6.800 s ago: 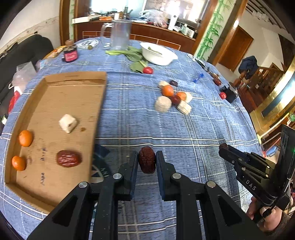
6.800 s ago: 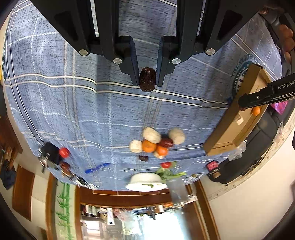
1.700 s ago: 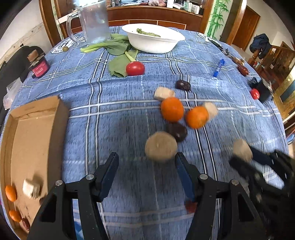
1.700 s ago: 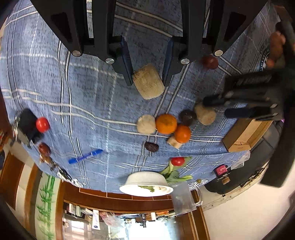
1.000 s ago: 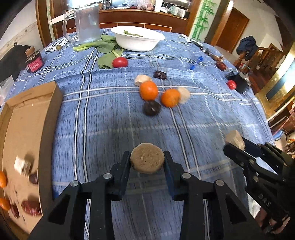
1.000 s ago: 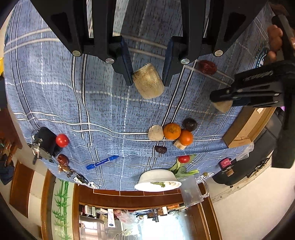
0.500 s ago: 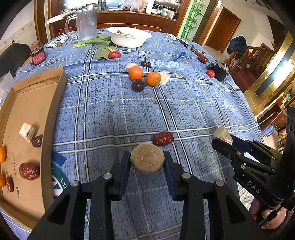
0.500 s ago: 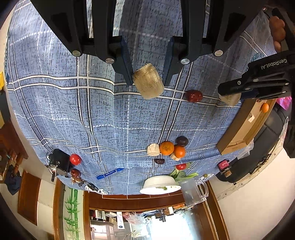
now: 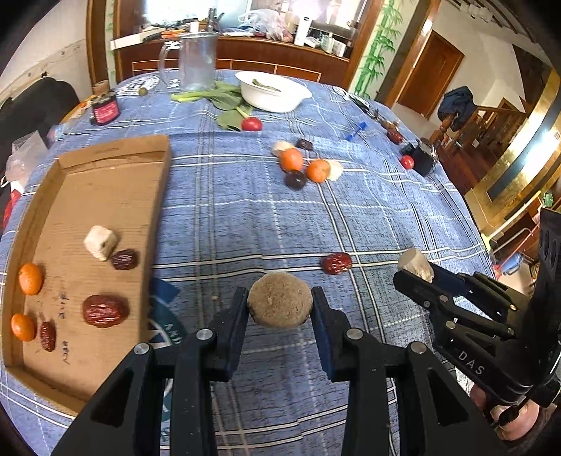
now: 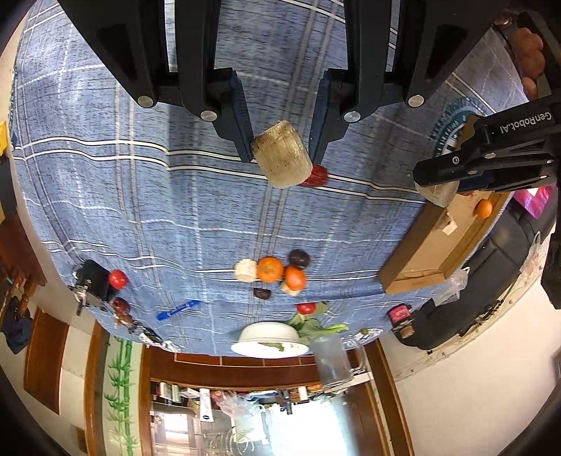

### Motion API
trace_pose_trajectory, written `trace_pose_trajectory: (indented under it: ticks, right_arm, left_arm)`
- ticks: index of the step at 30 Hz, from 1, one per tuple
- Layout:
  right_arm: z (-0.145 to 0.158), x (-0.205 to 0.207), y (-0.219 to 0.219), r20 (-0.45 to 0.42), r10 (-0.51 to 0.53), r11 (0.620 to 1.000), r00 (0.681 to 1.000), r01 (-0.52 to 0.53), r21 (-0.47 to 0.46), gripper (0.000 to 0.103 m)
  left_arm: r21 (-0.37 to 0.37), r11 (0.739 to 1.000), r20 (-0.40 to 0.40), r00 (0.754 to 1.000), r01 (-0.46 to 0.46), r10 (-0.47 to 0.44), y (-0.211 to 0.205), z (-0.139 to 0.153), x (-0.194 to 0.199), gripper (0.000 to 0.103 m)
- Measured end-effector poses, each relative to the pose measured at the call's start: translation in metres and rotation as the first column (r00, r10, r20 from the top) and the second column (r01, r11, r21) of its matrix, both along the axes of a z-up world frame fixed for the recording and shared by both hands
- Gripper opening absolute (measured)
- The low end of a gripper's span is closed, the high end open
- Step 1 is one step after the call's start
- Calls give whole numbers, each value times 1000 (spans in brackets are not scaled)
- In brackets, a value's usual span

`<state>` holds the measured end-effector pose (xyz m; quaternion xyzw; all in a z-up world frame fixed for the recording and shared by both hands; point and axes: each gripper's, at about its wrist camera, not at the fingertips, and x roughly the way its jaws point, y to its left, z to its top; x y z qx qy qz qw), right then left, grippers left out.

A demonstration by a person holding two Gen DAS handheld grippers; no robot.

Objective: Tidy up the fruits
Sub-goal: 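Carry both round chunks over the cardboard tray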

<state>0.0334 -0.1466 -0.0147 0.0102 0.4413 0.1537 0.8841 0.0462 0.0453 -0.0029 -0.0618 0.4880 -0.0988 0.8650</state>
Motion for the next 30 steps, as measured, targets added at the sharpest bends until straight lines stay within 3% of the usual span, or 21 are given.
trace_pose_trajectory:
  ticks: [16, 30]
  right_arm:
    - [8, 23, 69, -3, 105, 994, 994, -105, 5, 35]
    - [20, 64, 154, 6, 240, 971, 971, -240, 24, 35]
  left_arm:
    - [-9, 990, 41, 989, -144, 144, 84, 15, 0, 34]
    - [28, 948, 39, 948, -318, 317, 182, 12, 13, 34]
